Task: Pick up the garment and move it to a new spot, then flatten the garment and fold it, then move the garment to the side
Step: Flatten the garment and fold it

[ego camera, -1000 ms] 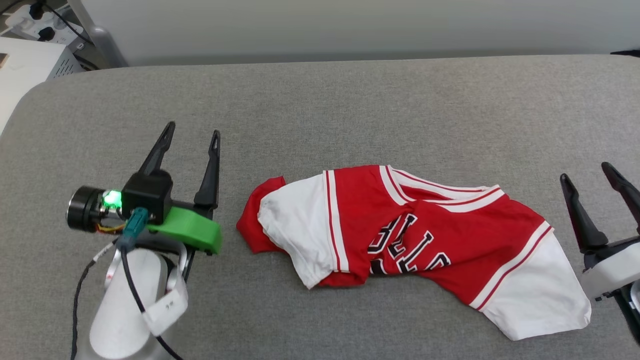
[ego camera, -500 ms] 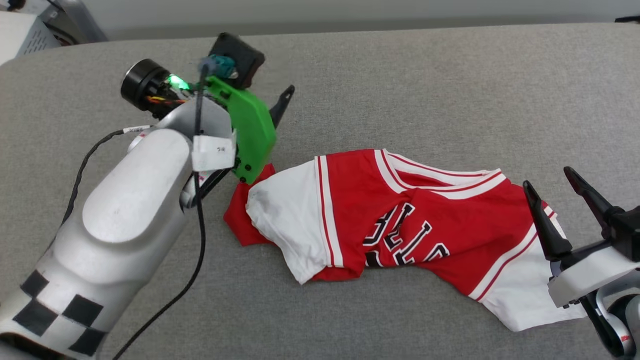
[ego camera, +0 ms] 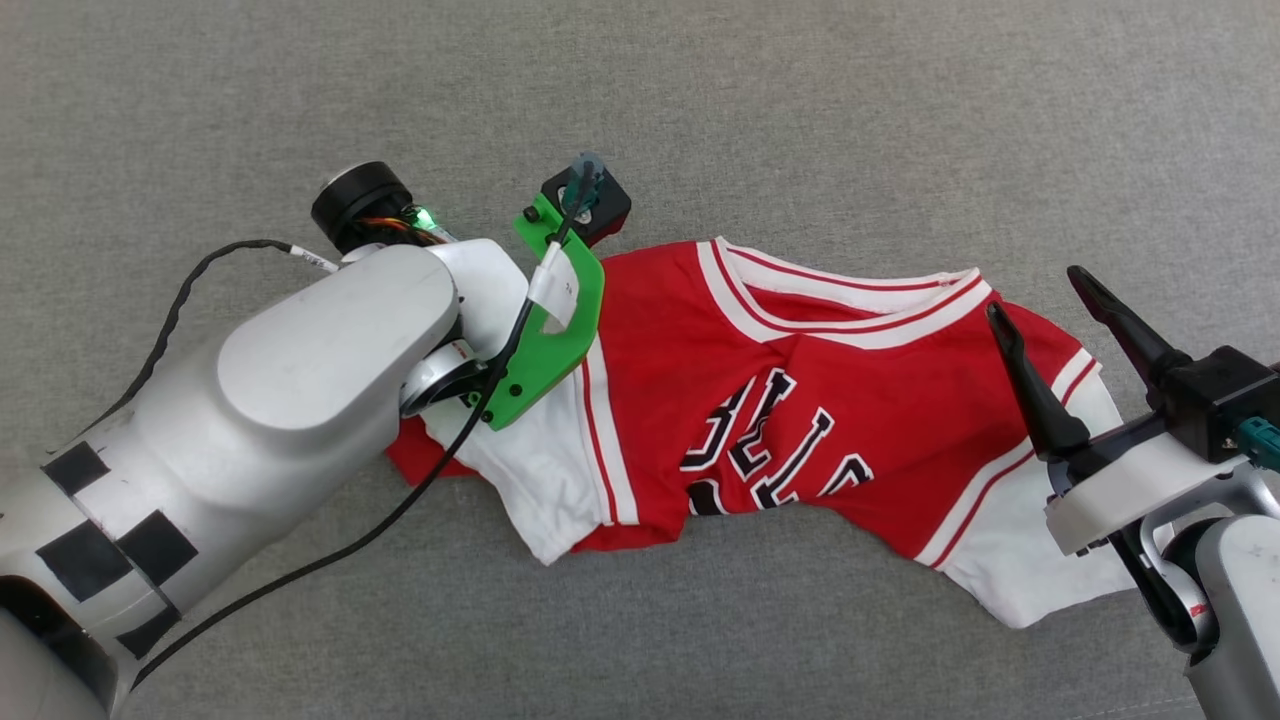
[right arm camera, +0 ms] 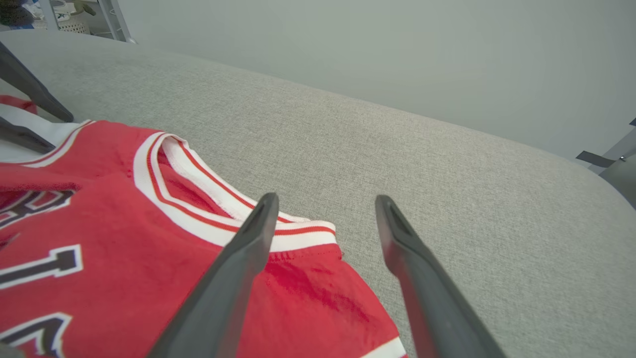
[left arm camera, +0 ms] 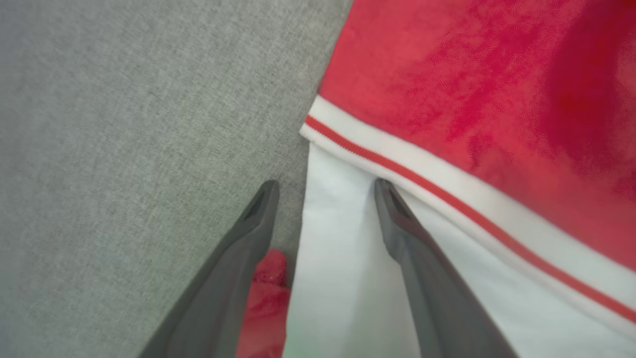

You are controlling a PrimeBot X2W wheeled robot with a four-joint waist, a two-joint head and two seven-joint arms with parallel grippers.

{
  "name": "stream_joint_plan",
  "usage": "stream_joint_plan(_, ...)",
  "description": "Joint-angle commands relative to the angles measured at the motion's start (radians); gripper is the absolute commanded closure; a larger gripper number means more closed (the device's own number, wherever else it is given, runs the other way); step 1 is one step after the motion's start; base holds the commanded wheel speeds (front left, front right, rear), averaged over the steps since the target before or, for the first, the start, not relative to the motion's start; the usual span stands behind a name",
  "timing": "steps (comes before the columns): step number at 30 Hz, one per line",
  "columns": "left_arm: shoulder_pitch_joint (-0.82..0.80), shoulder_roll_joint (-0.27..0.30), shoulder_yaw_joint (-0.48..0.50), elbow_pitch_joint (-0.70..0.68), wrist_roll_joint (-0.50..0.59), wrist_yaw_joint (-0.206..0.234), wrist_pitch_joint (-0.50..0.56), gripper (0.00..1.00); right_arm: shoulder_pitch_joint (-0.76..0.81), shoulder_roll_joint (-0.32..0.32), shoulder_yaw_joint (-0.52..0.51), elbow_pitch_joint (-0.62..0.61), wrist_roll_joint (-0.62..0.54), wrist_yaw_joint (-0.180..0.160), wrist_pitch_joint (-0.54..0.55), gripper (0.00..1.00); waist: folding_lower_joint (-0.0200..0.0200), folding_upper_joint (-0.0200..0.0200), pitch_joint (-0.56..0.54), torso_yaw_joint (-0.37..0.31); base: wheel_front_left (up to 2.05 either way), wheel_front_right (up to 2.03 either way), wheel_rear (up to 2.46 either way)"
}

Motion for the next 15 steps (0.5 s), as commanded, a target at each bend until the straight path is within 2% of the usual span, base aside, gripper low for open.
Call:
stream_joint_plan(1, -0.005, 0.016, -0.007, 0.015, -0.001, -0.002, 0.009, 0.0, -0.022, 0.005, 0.007, 0.009, -0.005, -0.001, -0.012, 0.0, -0.0001, -0.0001, 0.04, -0.033, 0.0, 0.0, 0.0)
stream_joint_plan(6, 0.067, 0.033, -0.015, 0.006, -0.007, -0.002, 0.059, 0.0, -0.041, 0.011, 0.023, 0.039, -0.006, -0.001, -0.031, 0.0, -0.0001, -0.0001, 0.048, -0.035, 0.0, 0.0, 0.0)
stream_joint_plan(8, 0.075, 0.04, -0.015, -0.013, -0.008, -0.002, 0.047, 1.0, -0.043, 0.012, 0.024, 0.05, -0.007, -0.001, -0.038, 0.0, -0.0001, -0.0001, 0.04, -0.028, 0.0, 0.0, 0.0)
stream_joint_plan(15, 0.001, 0.086, -0.014, -0.078, -0.032, -0.002, -0.115, 1.0, -0.024, 0.011, 0.007, 0.074, -0.003, -0.001, -0.056, 0.0, -0.0001, -0.0001, -0.011, 0.01, 0.0, 0.0, 0.0)
